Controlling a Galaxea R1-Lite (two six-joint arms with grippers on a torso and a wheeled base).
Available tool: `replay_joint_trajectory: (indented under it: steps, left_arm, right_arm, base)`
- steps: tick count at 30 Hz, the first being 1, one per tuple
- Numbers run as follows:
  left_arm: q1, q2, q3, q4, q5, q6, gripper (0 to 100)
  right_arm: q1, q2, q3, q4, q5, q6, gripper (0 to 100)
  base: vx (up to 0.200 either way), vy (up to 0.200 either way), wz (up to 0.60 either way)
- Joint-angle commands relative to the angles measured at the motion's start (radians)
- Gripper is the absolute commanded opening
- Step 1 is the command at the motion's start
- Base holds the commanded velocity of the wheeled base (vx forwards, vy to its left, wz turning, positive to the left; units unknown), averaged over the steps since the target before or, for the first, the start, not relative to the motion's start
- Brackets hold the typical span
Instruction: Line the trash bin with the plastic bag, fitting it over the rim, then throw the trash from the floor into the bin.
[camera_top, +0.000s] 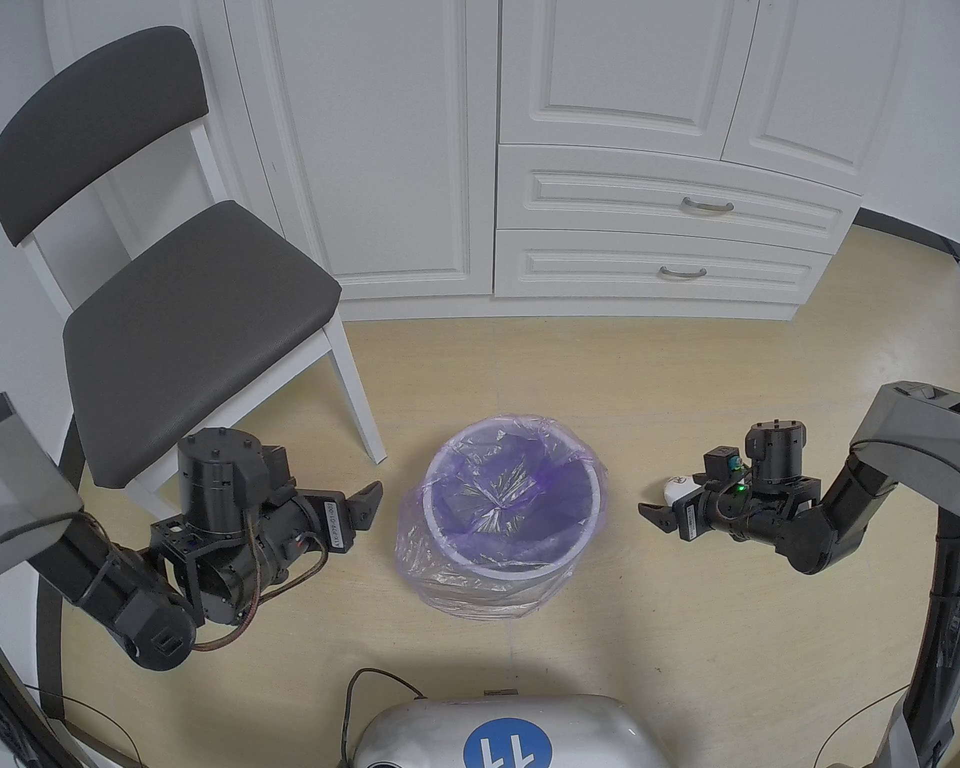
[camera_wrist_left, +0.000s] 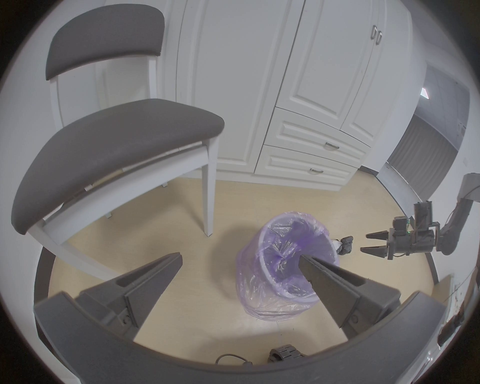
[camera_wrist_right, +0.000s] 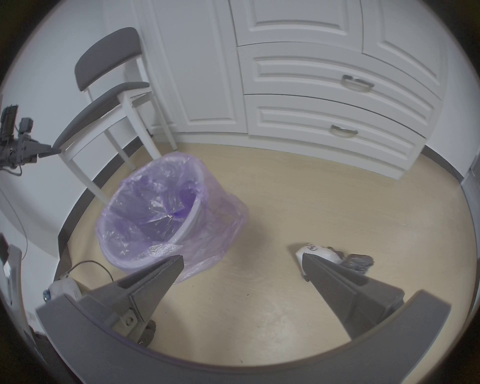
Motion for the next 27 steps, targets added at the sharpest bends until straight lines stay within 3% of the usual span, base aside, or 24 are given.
replay_joint_trajectory:
  steps: [1,9,22,27]
  left_arm:
    - [0.028,-0.062,0.029,-0.015,0.001,0.003,100]
    - [0.011,-0.062,0.045,-0.016,-0.001,0.003,100]
    - [-0.041,0.092,0.158,-0.05,-0.001,0.015,100]
    - [-0.036,0.141,0.171,-0.096,-0.008,0.106,100]
  right_arm:
    - [0.01,-0.137,0.069,0.014,-0.048,0.047,100]
    - [0.004,-0.246,0.199,0.077,-0.1,0.134,100]
    - [-0.024,-0.387,0.289,0.08,-0.2,0.136,100]
    - [-0.032,-0.396,0.294,0.08,-0.201,0.134,100]
  base:
    - [0.0,0.0,0.0]
    - [0.0,0.0,0.0]
    - [0.0,0.0,0.0]
    - [0.0,0.0,0.0]
